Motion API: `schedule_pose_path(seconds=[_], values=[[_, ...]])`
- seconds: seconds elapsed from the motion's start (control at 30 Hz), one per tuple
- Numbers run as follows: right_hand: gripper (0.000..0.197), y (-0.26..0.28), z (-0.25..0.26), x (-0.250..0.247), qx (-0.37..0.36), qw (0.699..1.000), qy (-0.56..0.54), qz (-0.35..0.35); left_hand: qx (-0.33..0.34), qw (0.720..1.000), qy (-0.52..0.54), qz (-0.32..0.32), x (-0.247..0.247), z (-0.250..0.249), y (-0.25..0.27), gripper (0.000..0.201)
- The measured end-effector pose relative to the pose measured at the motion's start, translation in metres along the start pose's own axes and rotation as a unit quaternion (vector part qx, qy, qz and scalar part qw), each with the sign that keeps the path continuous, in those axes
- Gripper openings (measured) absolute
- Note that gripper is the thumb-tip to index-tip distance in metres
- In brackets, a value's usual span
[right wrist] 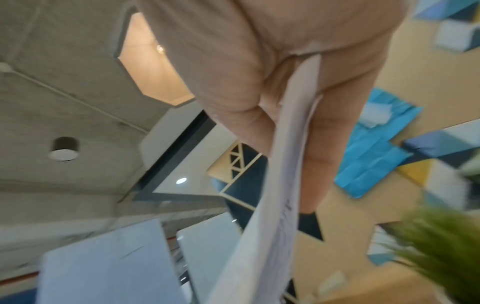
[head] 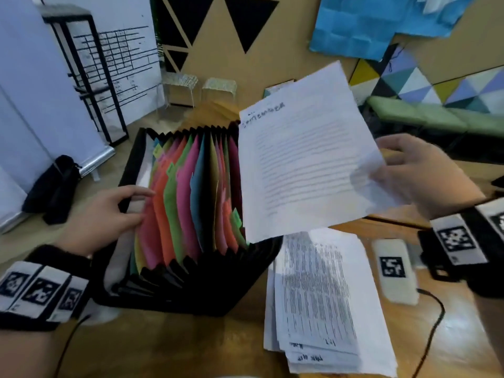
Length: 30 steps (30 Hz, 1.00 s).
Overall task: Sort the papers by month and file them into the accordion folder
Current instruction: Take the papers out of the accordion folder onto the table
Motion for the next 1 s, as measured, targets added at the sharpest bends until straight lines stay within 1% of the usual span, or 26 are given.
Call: schedule_pose_path(seconds=[0.07,0.13,0.17,0.23,0.27,0.37,0.43,0.47,0.5,0.57,0.6,0.67,0.73,0.8,0.83,0.87,0.93,1.0], values=[[0.030,0.012,-0.026,-0.021,0.047,0.999,-0.024,-0.013,0.007,1.000,0.008,0.009,0.000,-0.003,0.001,0.052],[0.021,0.025,-0.068,-0.031,0.114,0.993,0.002,-0.018,-0.001,1.000,0.014,0.017,0.001,0.002,0.002,0.064],[0.020,0.033,-0.096,-0.033,0.151,0.988,0.029,-0.020,-0.006,1.000,0.019,0.019,0.001,0.006,0.003,0.063],[0.023,0.050,-0.159,-0.030,0.216,0.972,0.088,-0.008,-0.012,0.999,0.037,0.024,0.002,0.014,0.003,0.049],[0.028,0.059,-0.192,-0.024,0.247,0.962,0.119,0.007,-0.009,0.999,0.046,0.024,0.002,0.017,0.003,0.046],[0.037,0.085,-0.279,-0.004,0.333,0.926,0.170,0.055,0.005,0.998,0.061,0.015,0.004,0.015,0.002,0.050],[0.042,0.096,-0.306,0.007,0.366,0.909,0.187,0.075,0.003,0.998,0.055,0.011,0.006,0.012,0.000,0.056],[0.046,0.099,-0.307,0.011,0.369,0.906,0.193,0.073,0.003,0.999,0.049,0.007,0.007,0.011,-0.001,0.058],[0.052,0.097,-0.303,0.013,0.357,0.910,0.202,0.064,0.004,0.999,0.045,0.004,0.007,0.008,0.000,0.057],[0.059,0.088,-0.277,0.016,0.291,0.925,0.239,0.052,0.007,0.999,0.045,-0.001,0.008,0.002,0.000,0.051],[0.056,0.082,-0.260,0.018,0.245,0.935,0.251,0.045,0.010,0.999,0.042,-0.003,0.009,0.000,0.000,0.049],[0.041,0.069,-0.227,0.025,0.170,0.954,0.241,0.052,0.011,0.999,0.030,-0.004,0.007,-0.005,0.000,0.048],[0.028,0.058,-0.209,0.034,0.128,0.964,0.221,0.079,0.011,1.000,0.026,0.006,0.002,-0.008,-0.003,0.049],[0.028,0.050,-0.208,0.042,0.139,0.958,0.226,0.106,0.009,1.000,0.014,0.021,-0.008,-0.013,-0.004,0.051],[0.034,0.049,-0.214,0.045,0.164,0.949,0.242,0.120,0.008,1.000,-0.004,0.029,-0.015,-0.017,-0.005,0.054],[0.042,0.050,-0.221,0.048,0.198,0.934,0.267,0.132,0.010,0.999,-0.025,0.037,-0.022,-0.022,-0.005,0.057],[0.062,0.056,-0.247,0.049,0.261,0.899,0.317,0.149,0.001,0.996,-0.076,0.049,-0.032,-0.034,-0.007,0.055],[0.075,0.064,-0.274,0.052,0.298,0.880,0.336,0.157,-0.009,0.989,-0.141,0.049,-0.032,-0.044,-0.008,0.050]])
Point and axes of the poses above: each hand's wrist, its own y-axis away from the middle knuckle, its own x-axis out of the palm, z = x × y, the point moved 4 cm from there along -y, towards the middle knuckle, and after that the axes turned 12 degrees about -y, right-handed, at the moved point
